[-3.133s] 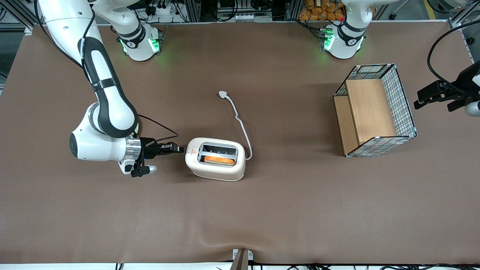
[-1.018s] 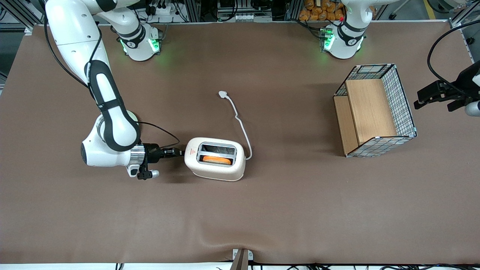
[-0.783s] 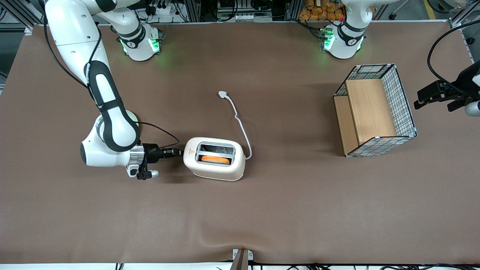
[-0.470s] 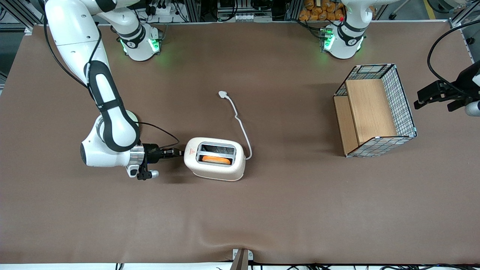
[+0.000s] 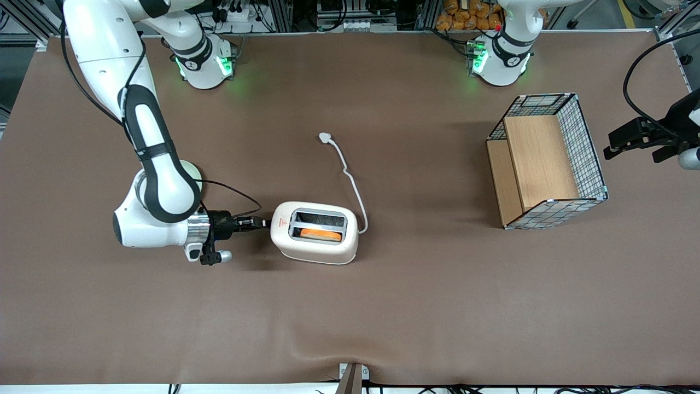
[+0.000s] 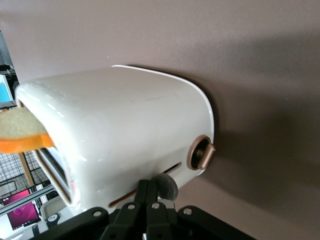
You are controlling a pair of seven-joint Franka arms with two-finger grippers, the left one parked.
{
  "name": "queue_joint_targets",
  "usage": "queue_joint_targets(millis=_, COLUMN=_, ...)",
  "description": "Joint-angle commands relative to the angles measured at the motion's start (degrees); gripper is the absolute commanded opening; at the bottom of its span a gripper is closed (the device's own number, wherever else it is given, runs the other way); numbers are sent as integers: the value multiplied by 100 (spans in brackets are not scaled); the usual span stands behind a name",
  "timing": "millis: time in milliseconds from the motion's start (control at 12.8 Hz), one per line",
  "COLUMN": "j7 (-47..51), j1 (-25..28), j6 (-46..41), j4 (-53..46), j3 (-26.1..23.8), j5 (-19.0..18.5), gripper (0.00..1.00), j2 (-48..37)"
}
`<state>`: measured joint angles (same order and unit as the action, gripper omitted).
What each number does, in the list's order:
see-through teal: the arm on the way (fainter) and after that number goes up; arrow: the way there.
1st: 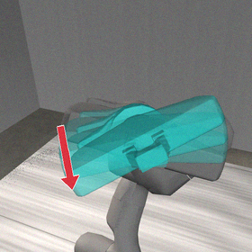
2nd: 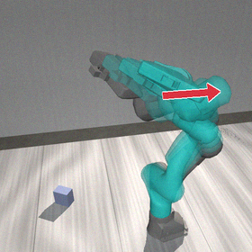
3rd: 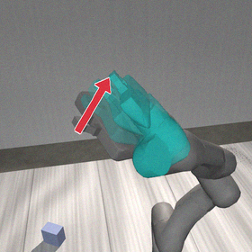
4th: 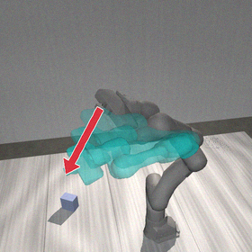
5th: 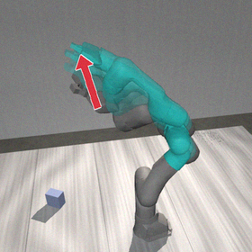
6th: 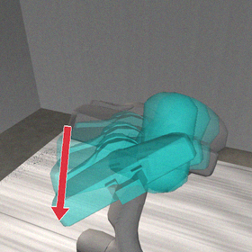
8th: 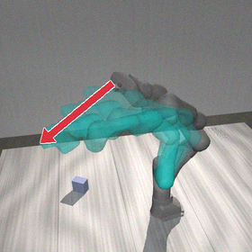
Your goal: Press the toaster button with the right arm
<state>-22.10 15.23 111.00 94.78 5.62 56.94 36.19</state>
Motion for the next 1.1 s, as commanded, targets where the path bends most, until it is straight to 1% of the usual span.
queue_joint_targets(millis=0, j7=232, j1=-177, j6=-306, j4=-100, j3=-34, j5=-34, gripper=11, j2=-165)
queue_joint_targets(millis=78, j7=232, j1=-265, j6=-429, j4=-178, j3=-34, j5=-34, gripper=17, j2=-165)
queue_joint_targets(millis=235, j7=241, j1=-441, j6=-754, j4=-345, j3=-34, j5=-121, gripper=23, j2=-165)
queue_joint_targets(millis=313, j7=241, j1=-511, j6=-903, j4=-416, j3=-25, j5=-270, gripper=25, j2=-182)
queue_joint_targets(millis=548, j7=425, j1=-731, j6=-1264, j4=-575, j3=-34, j5=-929, gripper=38, j2=-349)
queue_joint_targets(millis=627, j7=434, j1=-801, j6=-1335, j4=-592, j3=-34, j5=-1122, gripper=52, j2=-410)
queue_joint_targets(millis=705, j7=426, j1=-889, j6=-1397, j4=-592, j3=-34, j5=-1272, gripper=82, j2=-463)
queue_joint_targets(millis=783, j7=400, j1=-968, j6=-1458, j4=-592, j3=-34, j5=-1413, gripper=100, j2=-490)
queue_joint_targets(millis=940, j7=382, j1=-1048, j6=-1546, j4=-584, j3=-34, j5=-1729, gripper=100, j2=-595)
queue_joint_targets(millis=1018, j7=382, j1=-1065, j6=-1581, j4=-584, j3=-34, j5=-1948, gripper=100, j2=-674)
